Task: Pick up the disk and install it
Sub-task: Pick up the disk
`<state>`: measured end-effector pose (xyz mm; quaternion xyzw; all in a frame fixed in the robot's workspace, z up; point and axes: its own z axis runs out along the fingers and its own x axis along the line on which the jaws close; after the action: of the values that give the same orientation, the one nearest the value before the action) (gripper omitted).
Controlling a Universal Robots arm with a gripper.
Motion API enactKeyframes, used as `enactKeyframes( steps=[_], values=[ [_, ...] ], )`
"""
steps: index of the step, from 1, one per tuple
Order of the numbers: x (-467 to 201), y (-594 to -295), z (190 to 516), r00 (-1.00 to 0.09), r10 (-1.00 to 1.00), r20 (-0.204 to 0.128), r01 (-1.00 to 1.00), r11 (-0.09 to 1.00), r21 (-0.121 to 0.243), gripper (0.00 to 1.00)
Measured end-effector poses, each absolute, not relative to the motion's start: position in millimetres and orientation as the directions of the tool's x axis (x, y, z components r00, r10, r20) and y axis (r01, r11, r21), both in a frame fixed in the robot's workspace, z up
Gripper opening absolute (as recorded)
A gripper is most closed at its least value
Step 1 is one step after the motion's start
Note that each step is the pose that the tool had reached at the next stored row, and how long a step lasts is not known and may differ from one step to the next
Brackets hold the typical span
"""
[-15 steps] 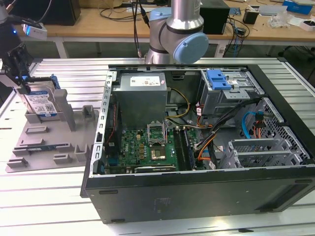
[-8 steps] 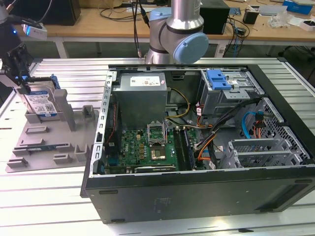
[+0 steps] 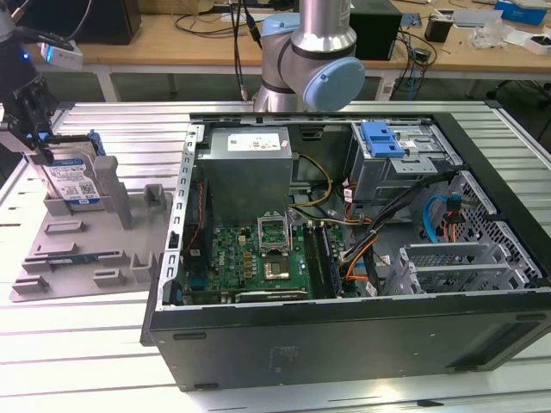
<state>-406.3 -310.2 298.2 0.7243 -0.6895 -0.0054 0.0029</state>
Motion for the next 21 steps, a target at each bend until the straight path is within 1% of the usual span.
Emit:
enactKeyframes(
  steps=[1,2,21],
  values=[
    [-406.3,-310.2,298.1,0.049,-0.999,-0.004,-0.999,-0.049,0.012,0.44],
    [-406.3,-310.2,298.1,0.049,-0.999,-0.004,-0.999,-0.049,0.012,0.37],
    [-406.4,-311.5,298.8,0.048,-0.999,-0.004,-0.999,-0.048,0.012,0.37]
  ],
)
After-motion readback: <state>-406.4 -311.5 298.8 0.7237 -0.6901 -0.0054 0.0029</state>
